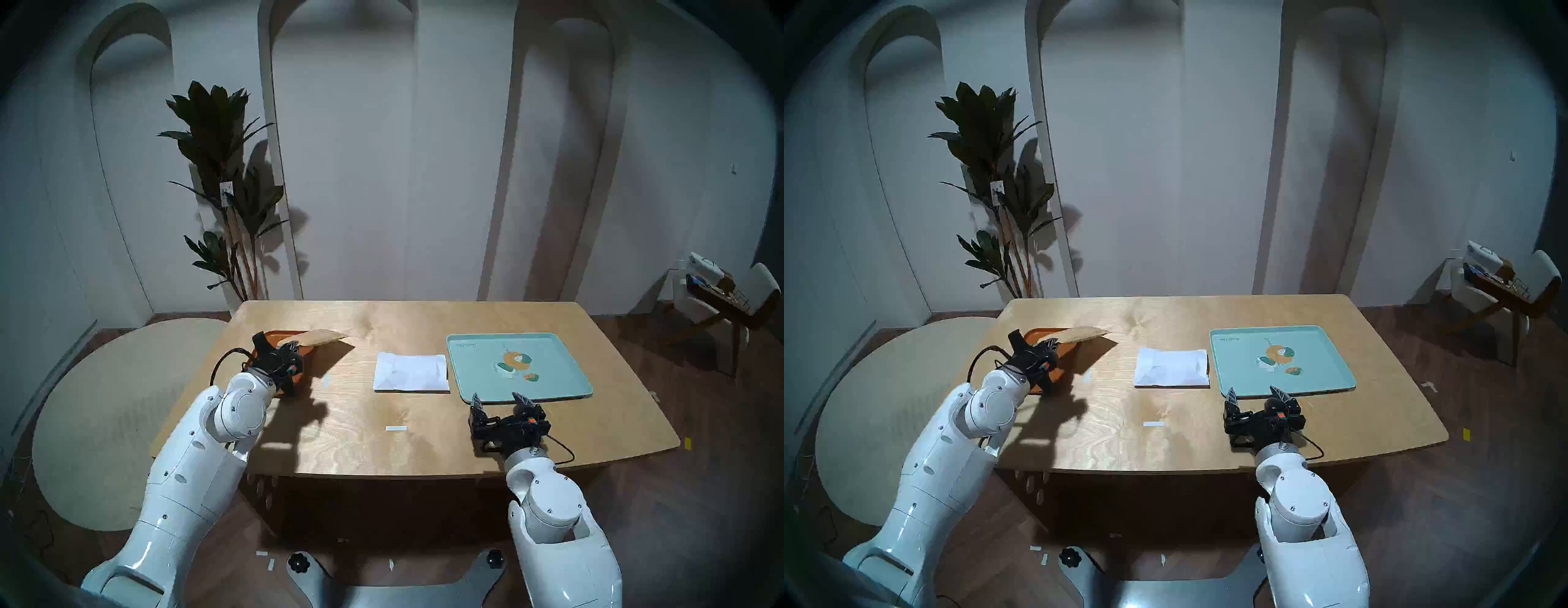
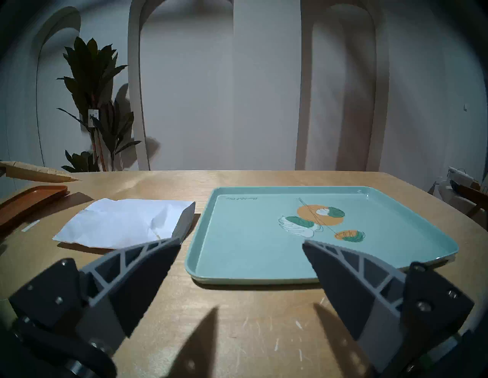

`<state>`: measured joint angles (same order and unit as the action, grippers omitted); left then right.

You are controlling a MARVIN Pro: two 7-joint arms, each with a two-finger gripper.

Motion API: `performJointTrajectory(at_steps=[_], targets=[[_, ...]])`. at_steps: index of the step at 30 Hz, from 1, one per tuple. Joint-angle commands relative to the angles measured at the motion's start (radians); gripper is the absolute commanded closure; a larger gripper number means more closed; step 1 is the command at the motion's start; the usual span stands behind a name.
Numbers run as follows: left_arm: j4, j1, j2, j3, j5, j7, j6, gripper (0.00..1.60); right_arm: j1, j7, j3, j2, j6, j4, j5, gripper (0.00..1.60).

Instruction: Sort the mail into the trays, one tray per recipient

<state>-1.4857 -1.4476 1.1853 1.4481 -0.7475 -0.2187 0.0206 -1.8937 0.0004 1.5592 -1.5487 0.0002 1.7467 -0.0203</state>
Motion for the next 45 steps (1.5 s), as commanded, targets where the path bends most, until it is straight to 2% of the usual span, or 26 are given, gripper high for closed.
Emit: performJointTrajectory(at_steps=[1, 17, 27, 45], targets=[[-0.022, 0.064, 0.009, 0.007, -0.013, 0.033, -0.003, 1.6, 0.004, 0.002, -0.002, 0.002, -0.004, 0.022, 0.002, 0.0], [-0.032, -0.017, -0.002, 0.121, 0.007, 0.077, 0.043, 1.6, 0.003, 0.002, -0.002, 0.003, -0.003, 0.024, 0.002, 0.0], [-0.007, -0.025, 0.007, 0.115, 0.017, 0.09, 0.042, 1.6, 0.002, 0.002, -0.002, 0.003, -0.002, 0.024, 0.002, 0.0], [0.108, 0.036, 0.017, 0.104, 0.027, 0.107, 0.03, 1.6, 0.003, 0.002, -0.002, 0.003, -0.003, 0.023, 0.002, 0.0]])
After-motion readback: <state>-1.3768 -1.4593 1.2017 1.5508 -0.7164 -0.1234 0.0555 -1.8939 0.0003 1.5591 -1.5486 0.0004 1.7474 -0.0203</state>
